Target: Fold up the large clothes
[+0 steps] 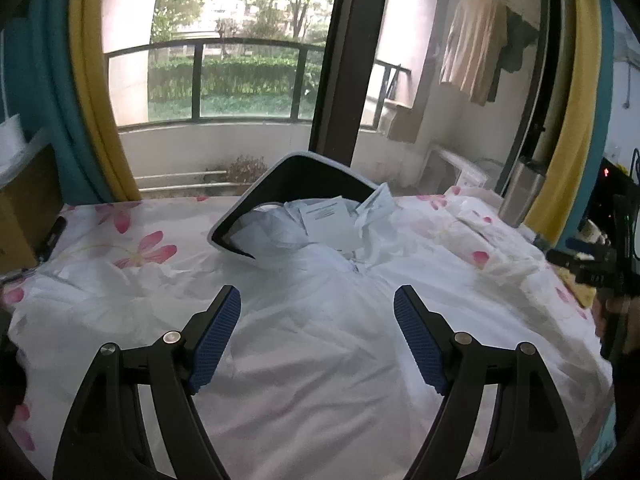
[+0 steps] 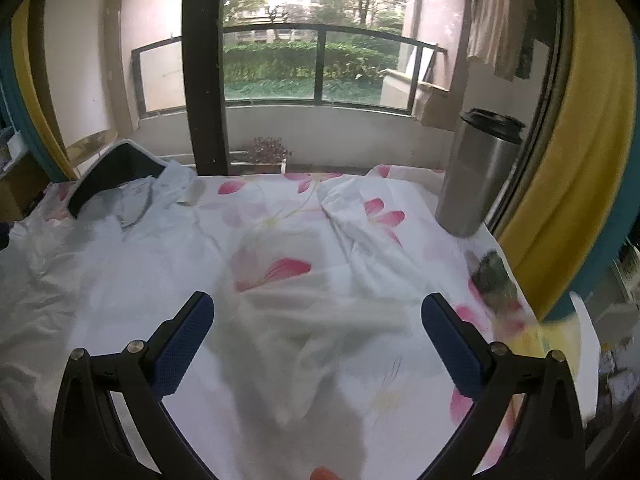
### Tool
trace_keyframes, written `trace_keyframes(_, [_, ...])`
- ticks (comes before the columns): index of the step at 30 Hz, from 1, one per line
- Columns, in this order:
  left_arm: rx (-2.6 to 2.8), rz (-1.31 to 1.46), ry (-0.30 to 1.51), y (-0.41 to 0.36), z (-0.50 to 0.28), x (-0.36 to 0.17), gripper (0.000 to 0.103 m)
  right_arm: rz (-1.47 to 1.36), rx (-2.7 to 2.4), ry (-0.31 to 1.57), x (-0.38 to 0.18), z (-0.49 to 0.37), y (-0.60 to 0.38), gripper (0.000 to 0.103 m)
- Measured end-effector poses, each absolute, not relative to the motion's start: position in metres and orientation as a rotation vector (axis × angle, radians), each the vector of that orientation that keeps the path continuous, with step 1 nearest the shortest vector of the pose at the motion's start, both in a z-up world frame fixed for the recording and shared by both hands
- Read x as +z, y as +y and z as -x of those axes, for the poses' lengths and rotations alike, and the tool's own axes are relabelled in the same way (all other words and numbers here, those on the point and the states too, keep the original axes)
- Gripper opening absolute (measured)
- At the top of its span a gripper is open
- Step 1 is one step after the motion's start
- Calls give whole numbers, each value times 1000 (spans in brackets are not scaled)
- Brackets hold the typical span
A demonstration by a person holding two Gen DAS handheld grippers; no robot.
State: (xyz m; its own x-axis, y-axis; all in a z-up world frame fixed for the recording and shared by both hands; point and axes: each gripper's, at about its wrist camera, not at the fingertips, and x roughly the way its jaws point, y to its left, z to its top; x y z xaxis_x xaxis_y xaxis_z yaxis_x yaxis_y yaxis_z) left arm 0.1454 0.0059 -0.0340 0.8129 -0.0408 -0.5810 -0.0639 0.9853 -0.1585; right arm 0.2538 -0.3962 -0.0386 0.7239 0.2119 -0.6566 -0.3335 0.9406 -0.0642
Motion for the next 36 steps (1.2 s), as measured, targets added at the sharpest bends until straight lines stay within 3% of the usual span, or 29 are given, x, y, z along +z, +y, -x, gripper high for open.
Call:
trace_keyframes(3, [21,179,651,9,-164,-43,82,237,314,715,-45,-286,-401,91])
trace_keyframes(5, [26,183,667,11,-174,-48,82,275,303,739,-51,-310,-404,77])
trace_keyframes(13, [60,193,717,16,-197,-64,82,289,322,833,-75,-389,-407,69])
trace_keyframes(16, [72,195,731,20,-199,-66,82,312,321,896,-91,-403,-405,57])
trace_keyframes(18, [80,197,734,22,-201,-68,82,303,331,934,-99,-409,-407,55])
trace_keyframes(20, [84,200,737,24,-203,-69,82,283,357,939,-101,-408,-411,25])
trace_keyframes(22, [85,201,737,24,-204,-69,82,259,368,939,-99,-404,-415,6])
trace_keyframes(26, [78,196,720,22,-202,-61,82,270,331,855,-72,-389,-426,4])
trace_keyframes(36, [36,184,658,4,-182,-35,82,222,87,437,84,-319,-504,4])
